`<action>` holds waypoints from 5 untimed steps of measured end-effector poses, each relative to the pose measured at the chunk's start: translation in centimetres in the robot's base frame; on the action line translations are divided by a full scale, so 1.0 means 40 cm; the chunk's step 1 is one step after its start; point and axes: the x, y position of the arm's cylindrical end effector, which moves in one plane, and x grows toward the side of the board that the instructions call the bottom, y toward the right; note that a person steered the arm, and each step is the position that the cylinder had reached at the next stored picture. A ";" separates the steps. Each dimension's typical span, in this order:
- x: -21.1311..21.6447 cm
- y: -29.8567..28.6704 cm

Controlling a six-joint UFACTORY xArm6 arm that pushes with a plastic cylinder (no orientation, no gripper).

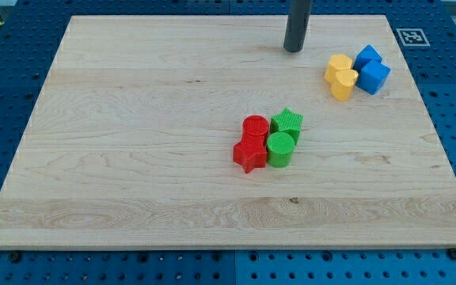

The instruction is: Move your arm towards center

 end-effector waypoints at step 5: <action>0.227 0.000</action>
